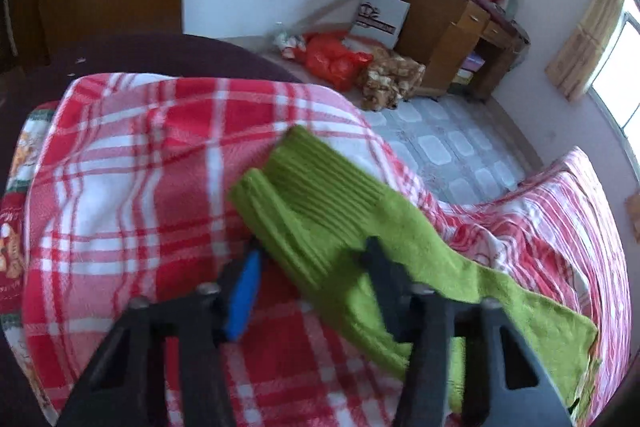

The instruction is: Fold small clothes

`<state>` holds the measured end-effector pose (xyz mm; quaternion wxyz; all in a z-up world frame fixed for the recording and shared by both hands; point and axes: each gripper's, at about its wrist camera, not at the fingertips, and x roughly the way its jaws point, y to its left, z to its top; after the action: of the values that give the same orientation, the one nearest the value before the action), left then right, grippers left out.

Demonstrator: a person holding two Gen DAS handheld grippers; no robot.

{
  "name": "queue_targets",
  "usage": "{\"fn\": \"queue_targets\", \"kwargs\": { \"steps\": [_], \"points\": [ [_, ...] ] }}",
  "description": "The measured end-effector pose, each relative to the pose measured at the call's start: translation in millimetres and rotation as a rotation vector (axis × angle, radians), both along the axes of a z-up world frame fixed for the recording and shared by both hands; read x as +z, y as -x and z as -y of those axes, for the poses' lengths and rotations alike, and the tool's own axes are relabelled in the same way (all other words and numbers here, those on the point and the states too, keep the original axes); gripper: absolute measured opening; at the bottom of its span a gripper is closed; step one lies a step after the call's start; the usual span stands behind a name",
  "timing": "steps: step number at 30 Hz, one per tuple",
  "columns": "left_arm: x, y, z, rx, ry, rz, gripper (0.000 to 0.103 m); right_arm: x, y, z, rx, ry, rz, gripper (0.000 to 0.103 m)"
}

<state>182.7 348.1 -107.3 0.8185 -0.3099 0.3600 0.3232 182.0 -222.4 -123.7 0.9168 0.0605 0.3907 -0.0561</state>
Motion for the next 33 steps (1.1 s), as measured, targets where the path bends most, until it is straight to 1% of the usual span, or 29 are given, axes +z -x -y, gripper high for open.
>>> {"fn": "queue_targets", "kwargs": {
  "steps": [3, 5, 6, 7, 8, 10, 13, 15, 17, 18, 20, 21, 23, 24, 27, 28, 31, 33],
  "points": [
    [1, 0, 7, 0.004, -0.027, 0.006, 0.037, 0, 0, 0, 0.0, -0.001, 0.0, 0.075],
    [3, -1, 6, 0.008, -0.055, 0.004, 0.025, 0, 0, 0, 0.001, -0.002, 0.001, 0.075],
    [7, -2, 9, -0.014, -0.081, 0.023, 0.009, 0, 0, 0, 0.001, -0.002, 0.001, 0.075],
    [10, -2, 9, -0.032, -0.086, 0.035, 0.009, 0, 0, 0, 0.001, -0.002, 0.001, 0.075],
    [16, -4, 14, -0.052, -0.111, 0.038, 0.009, 0, 0, 0, 0.001, -0.004, 0.003, 0.075],
    [30, -11, 30, -0.09, -0.188, 0.055, 0.009, 0, 0, 1, 0.002, -0.006, 0.005, 0.075],
    [59, -17, 68, -0.18, -0.295, 0.125, 0.009, 0, 1, 1, 0.002, -0.005, 0.005, 0.075],
    [77, -19, 100, -0.253, -0.352, 0.175, 0.009, 1, 1, 1, 0.003, -0.007, 0.008, 0.075],
    [95, -21, 148, -0.356, -0.424, 0.239, 0.009, 0, 1, 1, 0.003, -0.01, 0.01, 0.075],
    [101, -20, 172, -0.414, -0.442, 0.274, 0.009, 0, 1, 1, 0.003, -0.01, 0.01, 0.075],
    [107, -20, 213, -0.535, -0.439, 0.319, 0.009, 0, 1, 2, 0.004, -0.011, 0.011, 0.075],
    [105, -21, 242, -0.617, -0.435, 0.334, 0.009, 0, 1, 2, 0.005, -0.013, 0.013, 0.075],
    [98, -23, 280, -0.713, -0.426, 0.334, 0.009, 0, 1, 3, 0.007, -0.018, 0.016, 0.075],
    [90, -25, 307, -0.782, -0.415, 0.325, 0.009, 0, 2, 4, 0.008, -0.023, 0.019, 0.076],
    [67, -29, 358, -0.903, -0.407, 0.282, 0.009, 0, 2, 6, 0.01, -0.034, 0.023, 0.076],
    [62, -29, 366, -0.924, -0.407, 0.271, 0.009, 0, 2, 6, 0.011, -0.034, 0.024, 0.076],
    [37, -27, 393, -0.996, -0.408, 0.192, 0.009, 0, 2, 6, 0.01, -0.033, 0.023, 0.076],
    [25, -28, 396, -1.012, -0.397, 0.143, 0.009, 0, 2, 6, 0.011, -0.033, 0.023, 0.076]
  ]
}}
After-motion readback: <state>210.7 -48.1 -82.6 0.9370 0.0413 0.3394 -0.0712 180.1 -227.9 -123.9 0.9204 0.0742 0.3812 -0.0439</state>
